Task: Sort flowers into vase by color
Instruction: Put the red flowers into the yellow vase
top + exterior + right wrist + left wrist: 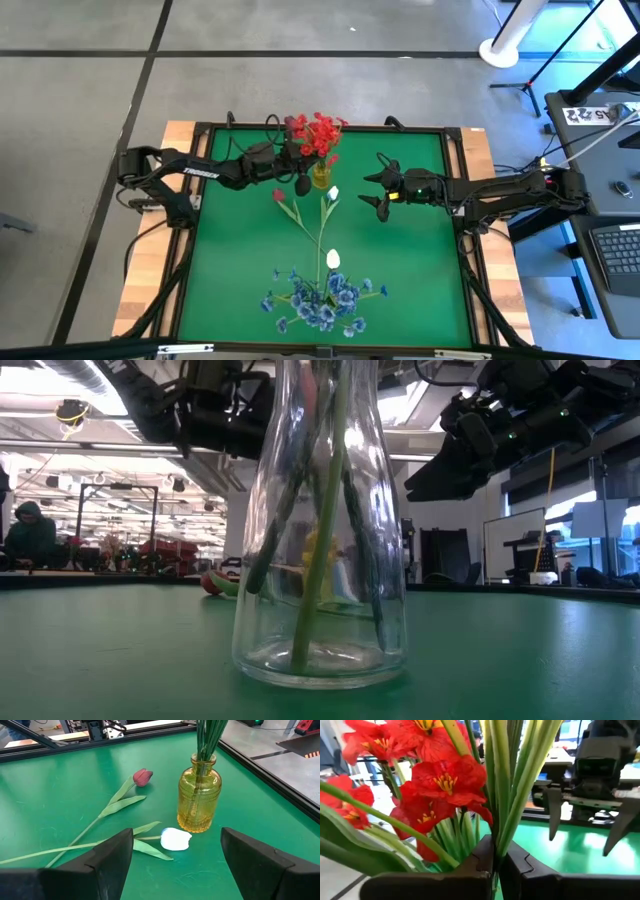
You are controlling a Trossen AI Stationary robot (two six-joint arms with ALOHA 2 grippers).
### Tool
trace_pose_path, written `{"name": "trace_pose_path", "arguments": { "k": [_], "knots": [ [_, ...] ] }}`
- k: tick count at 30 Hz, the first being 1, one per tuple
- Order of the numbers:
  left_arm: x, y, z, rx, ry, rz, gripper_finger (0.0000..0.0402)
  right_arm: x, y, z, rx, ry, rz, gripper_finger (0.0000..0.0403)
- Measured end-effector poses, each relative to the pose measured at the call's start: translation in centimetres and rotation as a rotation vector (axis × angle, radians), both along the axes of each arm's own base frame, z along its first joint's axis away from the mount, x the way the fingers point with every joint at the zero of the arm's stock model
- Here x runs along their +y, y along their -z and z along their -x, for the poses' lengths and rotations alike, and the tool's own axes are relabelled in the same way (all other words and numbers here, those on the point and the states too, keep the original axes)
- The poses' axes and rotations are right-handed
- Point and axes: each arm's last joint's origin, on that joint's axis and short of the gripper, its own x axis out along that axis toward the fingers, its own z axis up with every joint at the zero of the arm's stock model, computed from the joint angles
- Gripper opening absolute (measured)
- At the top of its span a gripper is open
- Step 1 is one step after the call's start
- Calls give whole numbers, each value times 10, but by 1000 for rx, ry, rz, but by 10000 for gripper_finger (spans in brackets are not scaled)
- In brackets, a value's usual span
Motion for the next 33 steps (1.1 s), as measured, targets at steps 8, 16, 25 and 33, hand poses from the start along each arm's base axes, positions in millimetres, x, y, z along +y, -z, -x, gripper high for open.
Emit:
{"name": "trace_pose_path", "arguments": {
  "k": [8, 16, 25, 33],
  "knots": [
    [1, 11, 2, 128, -45, -4, 25, 0, 0, 0, 0, 1, 1, 298],
    [2, 10, 6, 153, -155, 6, 69, 0, 0, 0, -1, 1, 1, 298],
    [-4, 14, 5, 183, -144, 37, 148, -1, 0, 0, 1, 27, 11, 298],
    [-18, 2, 15, 223, -180, 55, 194, -1, 0, 0, 0, 26, 11, 298]
  ]
}}
